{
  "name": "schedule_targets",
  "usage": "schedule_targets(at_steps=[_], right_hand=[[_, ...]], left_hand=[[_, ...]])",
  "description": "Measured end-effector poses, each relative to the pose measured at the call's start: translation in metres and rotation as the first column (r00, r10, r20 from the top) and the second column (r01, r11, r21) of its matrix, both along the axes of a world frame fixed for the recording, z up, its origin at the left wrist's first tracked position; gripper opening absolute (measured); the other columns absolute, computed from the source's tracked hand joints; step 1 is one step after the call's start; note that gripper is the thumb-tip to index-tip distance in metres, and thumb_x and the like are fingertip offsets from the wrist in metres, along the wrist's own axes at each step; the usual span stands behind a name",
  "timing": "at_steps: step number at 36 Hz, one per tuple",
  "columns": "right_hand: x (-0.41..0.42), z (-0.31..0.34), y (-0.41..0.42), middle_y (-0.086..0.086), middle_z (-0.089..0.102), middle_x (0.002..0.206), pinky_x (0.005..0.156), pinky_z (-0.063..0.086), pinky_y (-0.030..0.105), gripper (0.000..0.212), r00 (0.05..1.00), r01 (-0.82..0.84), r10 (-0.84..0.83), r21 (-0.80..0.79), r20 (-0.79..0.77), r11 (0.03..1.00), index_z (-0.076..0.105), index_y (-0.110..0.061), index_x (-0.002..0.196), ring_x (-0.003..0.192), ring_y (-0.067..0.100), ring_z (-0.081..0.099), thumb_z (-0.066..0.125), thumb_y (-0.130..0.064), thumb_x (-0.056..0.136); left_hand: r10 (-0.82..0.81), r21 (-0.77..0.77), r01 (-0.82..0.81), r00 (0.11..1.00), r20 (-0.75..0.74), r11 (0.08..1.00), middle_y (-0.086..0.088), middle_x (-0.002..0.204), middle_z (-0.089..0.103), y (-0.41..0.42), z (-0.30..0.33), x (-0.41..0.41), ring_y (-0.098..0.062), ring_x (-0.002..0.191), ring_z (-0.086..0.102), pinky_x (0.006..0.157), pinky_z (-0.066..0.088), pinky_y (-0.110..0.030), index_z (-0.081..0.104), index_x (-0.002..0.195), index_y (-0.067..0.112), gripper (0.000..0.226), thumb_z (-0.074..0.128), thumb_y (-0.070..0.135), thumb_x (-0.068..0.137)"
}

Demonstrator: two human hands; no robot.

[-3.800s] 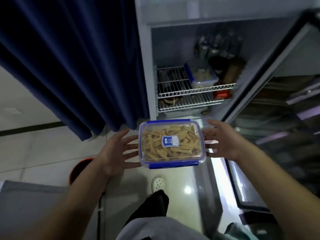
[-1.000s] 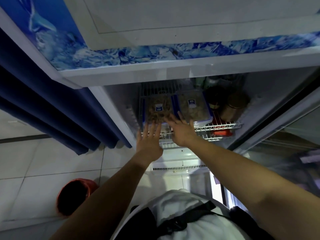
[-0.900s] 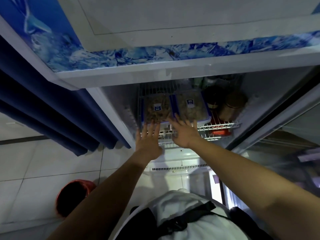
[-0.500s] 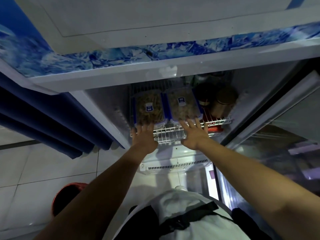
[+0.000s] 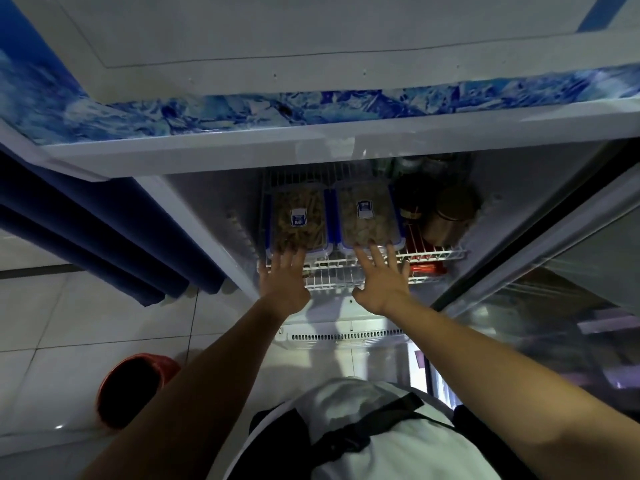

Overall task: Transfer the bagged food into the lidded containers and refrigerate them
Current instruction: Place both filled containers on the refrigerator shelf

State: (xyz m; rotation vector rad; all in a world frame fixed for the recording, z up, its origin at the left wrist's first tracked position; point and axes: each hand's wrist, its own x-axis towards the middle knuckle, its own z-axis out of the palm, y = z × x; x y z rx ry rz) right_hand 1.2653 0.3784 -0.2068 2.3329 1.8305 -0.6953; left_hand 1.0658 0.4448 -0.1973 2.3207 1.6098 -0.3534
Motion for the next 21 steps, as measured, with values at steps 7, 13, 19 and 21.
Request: schedule_targets(at_steps=[7,13,19,21], right_hand=[[0.003,0.005,-0.002,-0.002,-0.013,0.168,0.118,-0.003,0.064,0.096,1.000,-0.020,0.020,-0.002,0.008,1.000,-0.011,-0.036,0.158,0.151,0.033,-0.022,0.056,-0.054,0.091],[-0.001,0.007,-0.002,-0.002,-0.016,0.167,0.119,-0.002,0.064,0.098,1.000,-0.014,0.014,-0.016,0.011,1.000,-0.013,-0.034,0.158,0.150,0.033,-0.024,0.056,-0.054,0.091],[-0.002,0.012,-0.010,-0.003,-0.022,0.166,0.118,-0.006,0.063,0.094,0.998,-0.043,0.043,-0.004,0.055,0.999,-0.020,-0.040,0.155,0.151,0.030,-0.024,0.049,-0.058,0.093],[-0.009,0.012,-0.021,-0.003,-0.023,0.166,0.118,-0.005,0.062,0.091,0.999,-0.015,0.013,0.028,0.052,0.999,-0.017,-0.040,0.156,0.151,0.028,-0.022,0.047,-0.059,0.093]], left_hand=[[0.005,-0.007,-0.005,1.000,-0.020,1.000,-0.007,0.170,-0.005,-0.004,-0.001,0.001,-0.036,0.155,-0.007,0.123,0.004,-0.060,-0.007,0.160,0.023,0.098,0.061,0.029,0.090],[-0.030,-0.047,0.028,0.999,-0.046,0.999,-0.007,0.169,-0.010,-0.001,0.003,-0.001,-0.036,0.155,-0.009,0.123,0.003,-0.060,-0.012,0.159,0.024,0.099,0.060,0.037,0.093],[-0.066,-0.039,0.064,0.997,-0.042,0.997,-0.007,0.169,-0.010,0.000,0.006,-0.013,-0.035,0.155,-0.011,0.124,0.000,-0.056,-0.014,0.159,0.026,0.097,0.054,0.051,0.094],[-0.096,-0.010,0.096,0.995,-0.038,0.995,-0.006,0.169,-0.014,-0.006,0.006,-0.020,-0.034,0.154,-0.013,0.124,-0.002,-0.055,-0.016,0.158,0.027,0.098,0.052,0.056,0.094]])
